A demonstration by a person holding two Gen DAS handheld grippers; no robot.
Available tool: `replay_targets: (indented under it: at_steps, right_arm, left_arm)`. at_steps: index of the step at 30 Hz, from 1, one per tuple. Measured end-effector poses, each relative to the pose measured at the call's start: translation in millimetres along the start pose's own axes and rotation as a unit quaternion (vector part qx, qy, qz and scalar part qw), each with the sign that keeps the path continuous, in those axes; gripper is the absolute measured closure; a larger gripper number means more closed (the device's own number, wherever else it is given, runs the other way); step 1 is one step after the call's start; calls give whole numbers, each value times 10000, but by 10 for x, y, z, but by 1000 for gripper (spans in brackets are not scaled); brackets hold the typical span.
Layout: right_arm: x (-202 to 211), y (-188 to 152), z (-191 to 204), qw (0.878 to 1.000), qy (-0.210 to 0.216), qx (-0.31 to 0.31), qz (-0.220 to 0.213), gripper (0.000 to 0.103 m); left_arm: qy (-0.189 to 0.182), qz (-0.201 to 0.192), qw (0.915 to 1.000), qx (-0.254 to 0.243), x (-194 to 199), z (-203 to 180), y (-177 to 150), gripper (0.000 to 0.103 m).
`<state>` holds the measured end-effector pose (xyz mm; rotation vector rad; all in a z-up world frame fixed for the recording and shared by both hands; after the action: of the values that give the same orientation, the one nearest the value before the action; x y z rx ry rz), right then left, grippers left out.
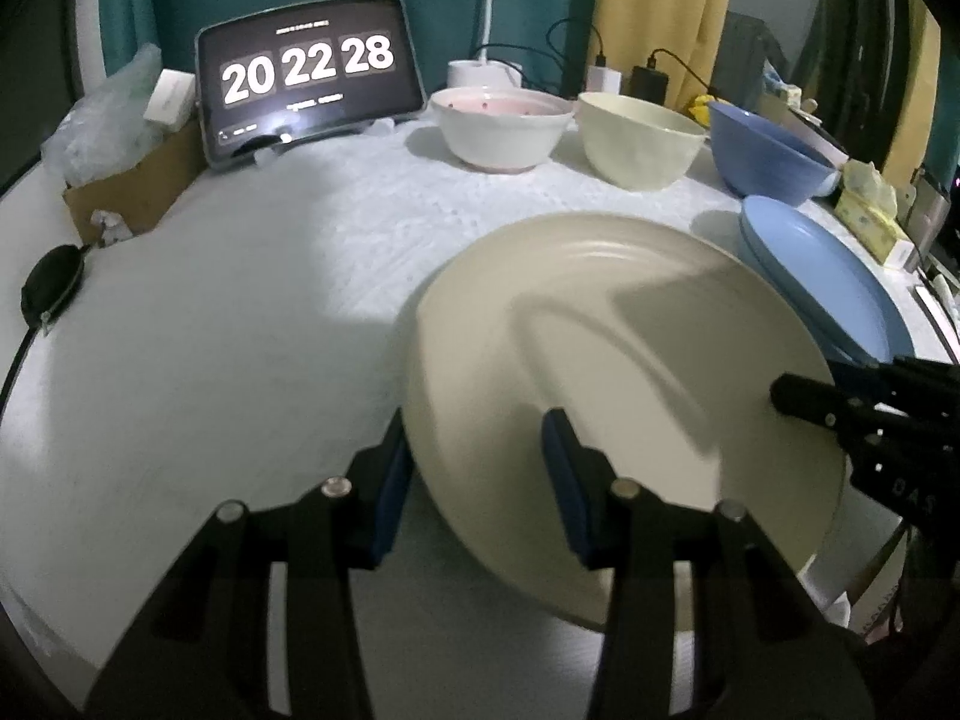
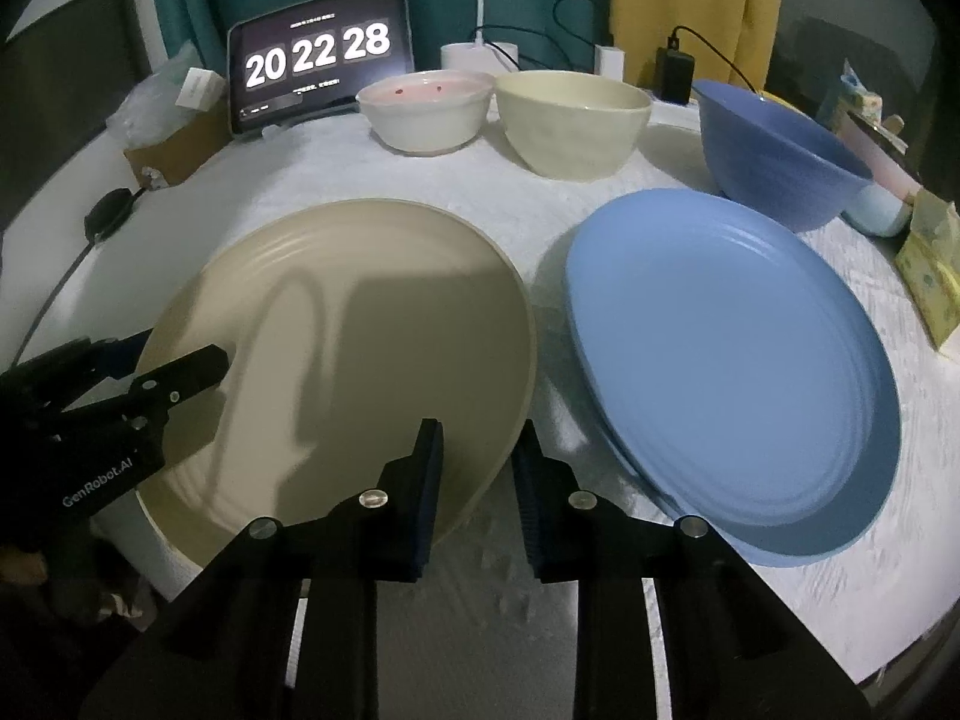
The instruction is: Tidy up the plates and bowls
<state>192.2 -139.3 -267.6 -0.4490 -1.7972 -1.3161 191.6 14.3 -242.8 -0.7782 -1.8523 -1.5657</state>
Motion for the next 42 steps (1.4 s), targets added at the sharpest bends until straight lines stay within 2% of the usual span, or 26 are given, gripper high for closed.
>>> replay_targets:
  at_steps: [21,29,42]
  right_arm:
    - [248,335,-19,9992,-15,149,-374,78]
    - [359,368,-213,9986,-84,-17,-521,78]
    - [515,276,-747,9962,-186,-495,-685,78]
  left_arm:
    - [-39,-379,9993,-37,271,-30,277,61]
    - [-194,-437,9986,-204,335,-265,352,61]
    - [-347,-376,9968,-621,327,-831,406,61]
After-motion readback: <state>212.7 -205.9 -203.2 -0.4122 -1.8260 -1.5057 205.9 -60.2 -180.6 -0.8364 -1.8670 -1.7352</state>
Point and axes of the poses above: each gripper's, at about its wrist camera, not at the fingertips, and x roughly against the way its jaws point, z to its left, y to its top, the point moved 10 cm from there along -x, roughly the way its jaws point, and after that the axes turned 9 degrees about x, right-handed, at the moved point
